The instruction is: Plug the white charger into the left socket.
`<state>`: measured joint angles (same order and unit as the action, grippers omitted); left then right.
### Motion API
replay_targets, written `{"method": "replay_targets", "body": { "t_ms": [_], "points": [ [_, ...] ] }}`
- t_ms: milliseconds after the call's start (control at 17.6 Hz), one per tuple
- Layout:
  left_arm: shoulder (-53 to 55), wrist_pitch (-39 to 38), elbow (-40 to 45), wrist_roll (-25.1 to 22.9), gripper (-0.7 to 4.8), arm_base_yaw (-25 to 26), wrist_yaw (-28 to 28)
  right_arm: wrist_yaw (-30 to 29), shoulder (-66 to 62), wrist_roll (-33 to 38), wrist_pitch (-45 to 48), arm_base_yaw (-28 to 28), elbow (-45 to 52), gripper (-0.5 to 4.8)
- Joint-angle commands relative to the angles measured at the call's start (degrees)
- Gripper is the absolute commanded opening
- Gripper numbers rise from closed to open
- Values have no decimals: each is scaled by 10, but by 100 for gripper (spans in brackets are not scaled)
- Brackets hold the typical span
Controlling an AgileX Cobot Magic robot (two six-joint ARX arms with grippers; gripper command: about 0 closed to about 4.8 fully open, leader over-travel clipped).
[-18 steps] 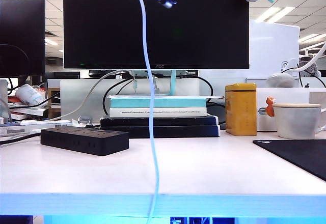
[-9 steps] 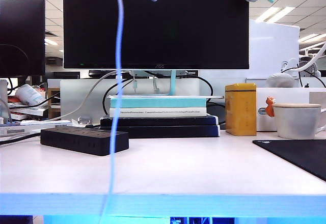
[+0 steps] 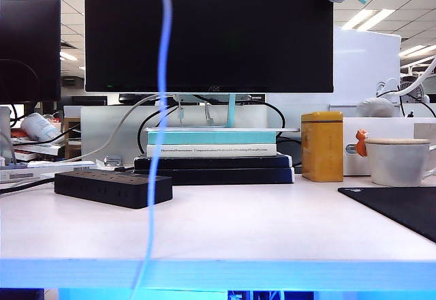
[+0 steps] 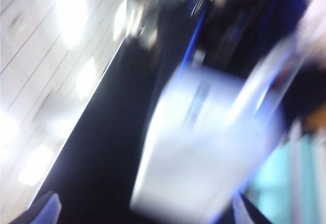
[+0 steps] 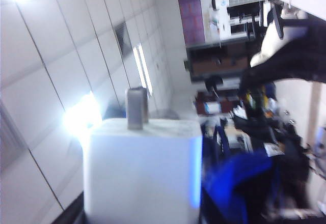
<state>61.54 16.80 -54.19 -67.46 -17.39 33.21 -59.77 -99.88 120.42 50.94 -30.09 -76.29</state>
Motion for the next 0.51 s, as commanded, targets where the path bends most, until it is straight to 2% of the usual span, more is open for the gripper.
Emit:
{"method": "replay_targets", "body": {
  "t_ms": [57,283,510],
  "points": [
    [0,11,-1,0,479,0,-5,-23,10,15,48,20,-4,206],
    [1,5,-1,0,479,0,41,-35,17,15,46,23,-4,206],
    [1,5,-1,-1,479,0,45,-35,17,15,36,22,-4,206]
  ]
}}
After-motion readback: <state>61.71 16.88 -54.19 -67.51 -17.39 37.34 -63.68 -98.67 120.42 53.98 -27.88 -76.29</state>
